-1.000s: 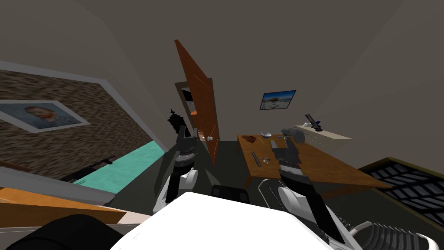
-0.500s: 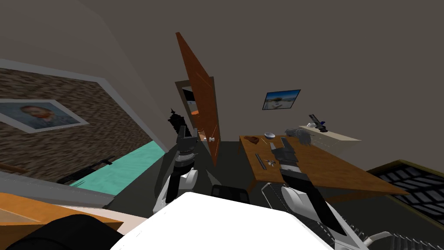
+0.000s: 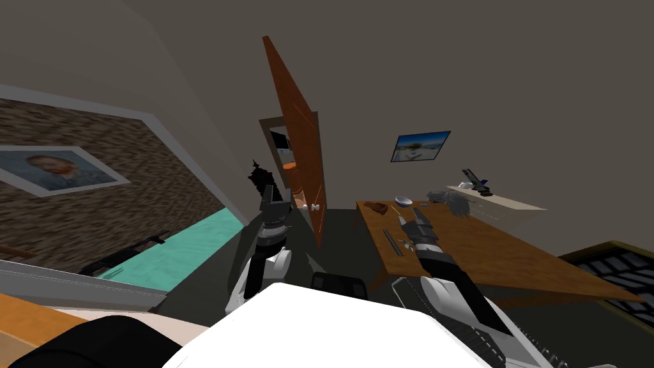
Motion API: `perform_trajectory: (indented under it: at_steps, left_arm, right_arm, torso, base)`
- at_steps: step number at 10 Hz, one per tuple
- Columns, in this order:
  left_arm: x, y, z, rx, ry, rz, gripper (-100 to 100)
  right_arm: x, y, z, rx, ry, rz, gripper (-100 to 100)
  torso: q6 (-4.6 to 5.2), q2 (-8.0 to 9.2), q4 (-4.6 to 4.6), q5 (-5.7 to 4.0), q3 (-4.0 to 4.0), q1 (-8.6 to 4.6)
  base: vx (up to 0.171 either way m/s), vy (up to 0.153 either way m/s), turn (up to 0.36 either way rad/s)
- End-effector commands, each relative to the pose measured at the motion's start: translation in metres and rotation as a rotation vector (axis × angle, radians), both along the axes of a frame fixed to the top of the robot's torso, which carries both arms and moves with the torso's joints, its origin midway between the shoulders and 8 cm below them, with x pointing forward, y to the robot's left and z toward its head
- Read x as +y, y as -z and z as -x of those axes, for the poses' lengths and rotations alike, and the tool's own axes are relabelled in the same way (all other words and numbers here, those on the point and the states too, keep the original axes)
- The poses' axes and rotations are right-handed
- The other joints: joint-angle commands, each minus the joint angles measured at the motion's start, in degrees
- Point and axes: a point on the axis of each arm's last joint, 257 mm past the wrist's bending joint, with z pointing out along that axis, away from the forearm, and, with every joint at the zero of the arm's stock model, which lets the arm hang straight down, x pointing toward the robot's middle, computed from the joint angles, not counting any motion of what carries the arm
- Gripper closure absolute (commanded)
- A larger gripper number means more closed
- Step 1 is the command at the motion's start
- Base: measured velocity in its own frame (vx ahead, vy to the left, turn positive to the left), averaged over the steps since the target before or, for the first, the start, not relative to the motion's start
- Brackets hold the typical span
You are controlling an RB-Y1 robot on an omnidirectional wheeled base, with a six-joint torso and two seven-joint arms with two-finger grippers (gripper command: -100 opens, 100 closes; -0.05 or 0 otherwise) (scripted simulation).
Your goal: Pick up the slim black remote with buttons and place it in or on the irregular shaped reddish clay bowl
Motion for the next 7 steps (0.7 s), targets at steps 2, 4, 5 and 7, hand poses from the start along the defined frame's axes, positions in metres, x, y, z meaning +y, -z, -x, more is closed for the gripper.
perform_trajectory:
  at_steps: [2,4,5,7]
  left_arm:
    - [0.0,0.0,0.0,0.0,0.0,0.0,0]
    - [0.0,0.0,0.0,0.0,0.0,0.0,0]
    - [0.0,0.0,0.0,0.0,0.0,0.0,0]
    - [0.0,0.0,0.0,0.0,0.0,0.0,0]
  right_arm:
    - [-0.015,0.023,-0.001,0.076,0.013,-0.035,-100]
    - [-0.039,0.052,-0.002,0.164,0.038,-0.095,-100]
    - [-0.04,0.06,-0.003,0.192,0.043,-0.101,-100]
    - [-0.052,0.08,-0.002,0.251,0.061,-0.14,-100]
  torso:
    - [-0.01,-0.08,-0.01,0.0,-0.04,0.02]
    - [-0.01,-0.04,-0.01,-0.01,-0.02,-0.03]
    - [-0.01,-0.16,-0.03,-0.01,-0.09,-0.03]
    - [0.0,-0.09,-0.02,-0.01,-0.05,-0.02]
  base:
    - [0.079,0.079,0.002]
    - [0.092,0.076,0.004]
    - [0.087,0.072,0.0]
    - [0.067,0.075,-0.002]
